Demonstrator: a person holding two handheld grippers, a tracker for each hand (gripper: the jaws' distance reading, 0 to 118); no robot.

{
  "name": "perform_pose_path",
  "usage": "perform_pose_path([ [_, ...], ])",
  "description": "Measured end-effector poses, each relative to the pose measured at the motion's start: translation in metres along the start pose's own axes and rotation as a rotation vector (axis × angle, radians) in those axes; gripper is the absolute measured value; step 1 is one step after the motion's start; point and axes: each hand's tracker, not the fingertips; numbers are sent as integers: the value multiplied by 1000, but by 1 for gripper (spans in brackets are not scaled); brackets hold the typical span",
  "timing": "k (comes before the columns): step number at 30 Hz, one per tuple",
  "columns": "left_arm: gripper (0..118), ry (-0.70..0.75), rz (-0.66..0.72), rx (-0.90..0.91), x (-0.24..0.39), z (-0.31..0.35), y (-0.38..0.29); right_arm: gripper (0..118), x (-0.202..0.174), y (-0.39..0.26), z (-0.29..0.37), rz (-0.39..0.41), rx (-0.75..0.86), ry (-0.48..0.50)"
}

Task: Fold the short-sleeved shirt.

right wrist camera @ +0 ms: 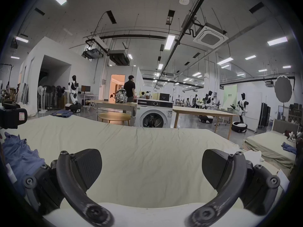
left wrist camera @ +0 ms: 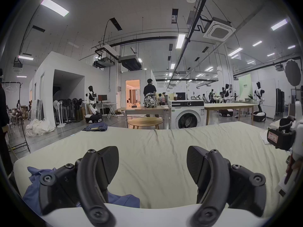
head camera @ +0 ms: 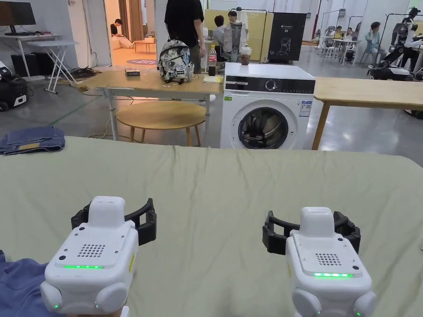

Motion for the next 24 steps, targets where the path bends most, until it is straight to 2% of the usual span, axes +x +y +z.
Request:
perform_pose_path([
  [4, 87, 0, 15, -18, -4, -1, 0, 118, 1, -4, -4, 24, -28, -21],
  [6, 87, -9, 47, -27, -8, -2, 0, 118, 4, -4, -6, 12, -49, -28],
  [7, 87, -24, 102, -30, -13, -3, -2, 118, 7, -3, -6, -20, -60, -35],
  [8, 87, -46, 176, -36, -20, -5, -2, 118, 12, -2, -6, -94, -64, -30],
  [12, 87, -152, 660, -94, -57, -13, -9, 118, 35, 4, -5, -435, -92, -10],
  [13, 87, -154, 716, -58, -62, -13, -11, 118, 39, 5, -6, -499, -91, 3],
  [14, 87, -142, 737, -38, -63, -10, -12, 118, 43, 6, -7, -536, -92, 6],
  [16, 87, -90, 566, -27, -58, -8, -5, 118, 44, 10, -8, -544, -92, 8],
  [17, 87, -56, 422, -29, -50, -7, 0, 118, 41, 14, -11, -503, -98, 11],
  [18, 87, -18, 230, -29, -40, -6, 4, 118, 35, 17, -15, -381, -91, 18],
  [20, 87, 35, -127, -44, -14, -5, 8, 118, 19, 24, -18, -46, -46, 16],
  [22, 87, 73, -479, -36, 7, -7, 3, 118, -4, 23, -14, 349, 43, 13],
  [24, 87, 95, -767, -9, 22, -4, -6, 118, -18, 15, -10, 652, 111, 24],
])
